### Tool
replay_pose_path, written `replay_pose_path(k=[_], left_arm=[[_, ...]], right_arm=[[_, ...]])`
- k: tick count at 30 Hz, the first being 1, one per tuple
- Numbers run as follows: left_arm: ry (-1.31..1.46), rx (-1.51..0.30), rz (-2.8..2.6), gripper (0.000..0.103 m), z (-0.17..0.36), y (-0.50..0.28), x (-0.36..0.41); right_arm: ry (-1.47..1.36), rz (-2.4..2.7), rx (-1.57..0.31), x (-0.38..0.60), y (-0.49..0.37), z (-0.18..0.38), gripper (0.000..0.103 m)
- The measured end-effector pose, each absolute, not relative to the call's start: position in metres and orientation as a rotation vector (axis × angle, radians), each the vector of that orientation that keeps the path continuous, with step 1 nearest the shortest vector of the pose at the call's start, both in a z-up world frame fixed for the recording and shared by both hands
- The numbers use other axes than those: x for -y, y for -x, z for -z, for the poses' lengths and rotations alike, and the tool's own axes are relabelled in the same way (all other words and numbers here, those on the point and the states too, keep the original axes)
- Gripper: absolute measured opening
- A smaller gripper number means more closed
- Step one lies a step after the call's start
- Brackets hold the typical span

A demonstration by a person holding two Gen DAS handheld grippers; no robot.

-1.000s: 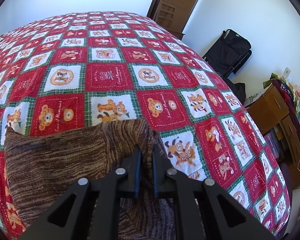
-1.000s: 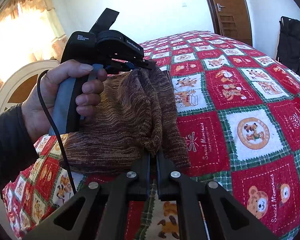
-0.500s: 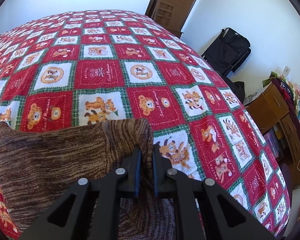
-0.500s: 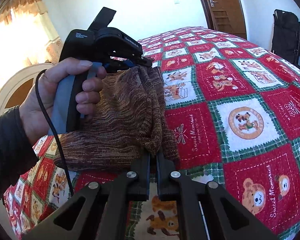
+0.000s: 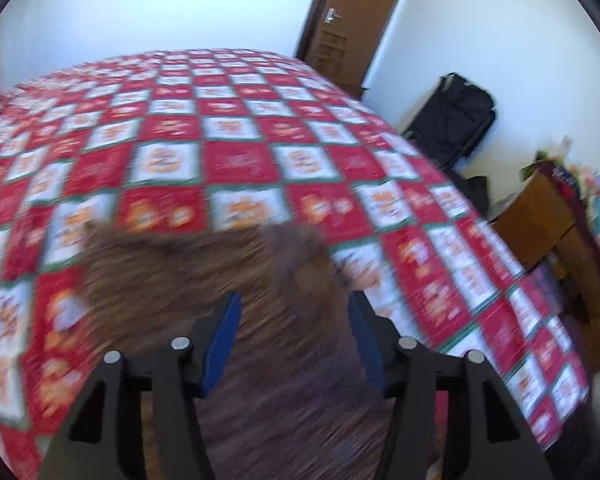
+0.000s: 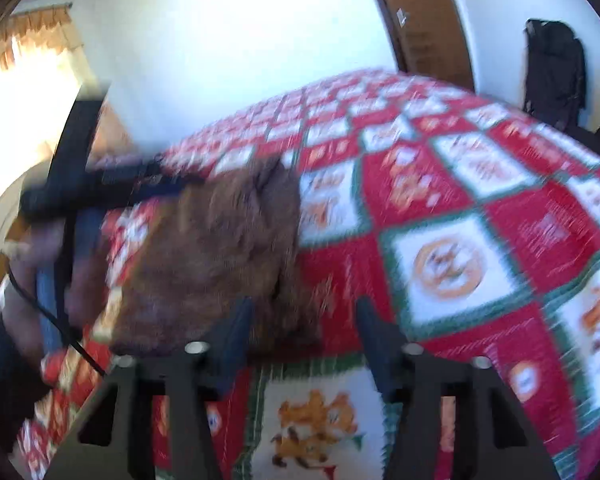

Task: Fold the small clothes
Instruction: 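Open both tools to release the sweater onto the quilt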

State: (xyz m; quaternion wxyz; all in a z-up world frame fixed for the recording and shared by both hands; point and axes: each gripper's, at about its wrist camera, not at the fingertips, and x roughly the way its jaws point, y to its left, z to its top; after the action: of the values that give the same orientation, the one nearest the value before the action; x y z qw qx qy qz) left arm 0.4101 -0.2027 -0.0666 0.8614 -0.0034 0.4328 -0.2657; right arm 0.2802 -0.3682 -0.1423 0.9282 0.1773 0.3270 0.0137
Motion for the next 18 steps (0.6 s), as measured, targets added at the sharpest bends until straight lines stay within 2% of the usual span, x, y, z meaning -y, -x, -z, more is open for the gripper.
replay_pose_path(k=[4, 8, 10, 11, 12, 13, 16, 18], left_arm=[[-0.040, -0.853, 0.473, 0.059, 0.075, -0.376, 0.163], [-0.009, -0.823, 0.416, 0.076, 0.091, -0.350, 0.134], [0.003, -0.838, 0.409, 0.077, 0.102, -0.343, 0.130], [0.007, -0.847, 0.406, 0.077, 0.107, -0.342, 0.129], [0.014, -0.853, 0.406, 0.077, 0.111, -0.341, 0.128], [0.026, -0.859, 0.406, 0.077, 0.115, -0.341, 0.127], [0.033, -0.860, 0.410, 0.080, 0.119, -0.342, 0.128], [0.037, -0.864, 0.415, 0.089, 0.120, -0.346, 0.128]], right_arm=[[-0.320, -0.079, -0.638, 0.359, -0.306, 0.115, 0.056], [-0.306, -0.163, -0.685, 0.339, -0.359, 0.113, 0.055], [-0.334, -0.204, -0.750, 0.333, -0.395, 0.125, 0.049], [-0.350, -0.207, -0.784, 0.335, -0.408, 0.131, 0.041], [-0.349, -0.190, -0.809, 0.334, -0.416, 0.138, 0.015], [-0.344, -0.160, -0.831, 0.336, -0.424, 0.143, 0.005], [-0.384, -0.111, -0.841, 0.350, -0.422, 0.153, 0.005], [-0.342, -0.073, -0.854, 0.353, -0.418, 0.161, 0.005]])
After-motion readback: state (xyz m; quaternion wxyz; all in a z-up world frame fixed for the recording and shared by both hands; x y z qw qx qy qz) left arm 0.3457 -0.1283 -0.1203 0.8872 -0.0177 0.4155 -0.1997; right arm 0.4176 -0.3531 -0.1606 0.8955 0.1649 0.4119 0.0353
